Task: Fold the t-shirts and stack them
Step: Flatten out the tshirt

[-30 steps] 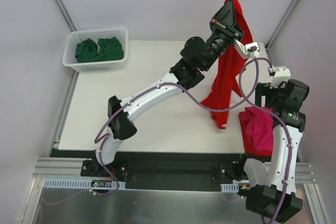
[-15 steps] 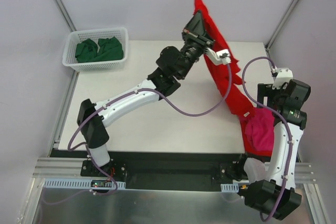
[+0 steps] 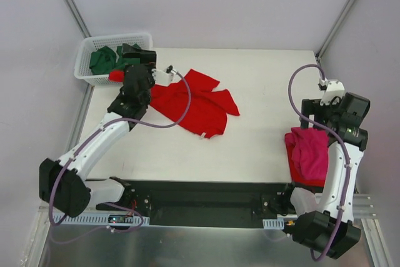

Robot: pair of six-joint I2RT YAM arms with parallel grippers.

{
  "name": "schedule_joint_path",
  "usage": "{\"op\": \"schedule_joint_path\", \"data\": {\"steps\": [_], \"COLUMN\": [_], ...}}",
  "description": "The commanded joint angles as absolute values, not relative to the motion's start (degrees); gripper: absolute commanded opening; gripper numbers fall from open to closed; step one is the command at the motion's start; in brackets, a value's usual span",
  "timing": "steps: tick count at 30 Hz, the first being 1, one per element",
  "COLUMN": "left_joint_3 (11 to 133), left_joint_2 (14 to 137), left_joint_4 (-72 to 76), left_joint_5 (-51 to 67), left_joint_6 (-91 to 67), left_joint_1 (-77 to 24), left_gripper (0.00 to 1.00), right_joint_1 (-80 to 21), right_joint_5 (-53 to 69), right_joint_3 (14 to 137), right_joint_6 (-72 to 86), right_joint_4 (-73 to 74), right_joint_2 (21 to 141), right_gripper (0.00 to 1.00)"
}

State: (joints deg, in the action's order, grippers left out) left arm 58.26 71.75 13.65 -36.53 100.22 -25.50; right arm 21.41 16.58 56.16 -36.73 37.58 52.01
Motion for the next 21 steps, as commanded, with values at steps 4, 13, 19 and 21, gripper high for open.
{"op": "schedule_joint_path", "data": {"steps": [4,13,19,21], "left_joint_3": [76.3,65.22,59.59,61.16], "left_joint_2": [68.47,73.91,79.52,81.55], "left_joint_4": [-5.28,-4.92,-5.71,-6.15], "left_joint_5": [-39.98,-36.65,-28.32,-26.12], "left_joint_6": [80.76,64.11,55.91,54.76], "left_joint_1": [-29.88,-29.18,-23.65,-19.54], "left_gripper": [0.99,0.99,0.99,0.99], "right_joint_1": [18.56,-9.47,-17.57,-17.84], "right_joint_5": [28.73,13.55,7.3,7.21], "right_joint_3": [61.43,77.67,87.86,91.13], "right_joint_6": [-34.1,-37.17,-43.66,-44.21], "right_joint_4": [40.51,46.83,47.2,46.59], "right_joint_2": [58.43,79.22,96.4,102.46], "right_gripper": [0.96,0.96,0.96,0.96]}}
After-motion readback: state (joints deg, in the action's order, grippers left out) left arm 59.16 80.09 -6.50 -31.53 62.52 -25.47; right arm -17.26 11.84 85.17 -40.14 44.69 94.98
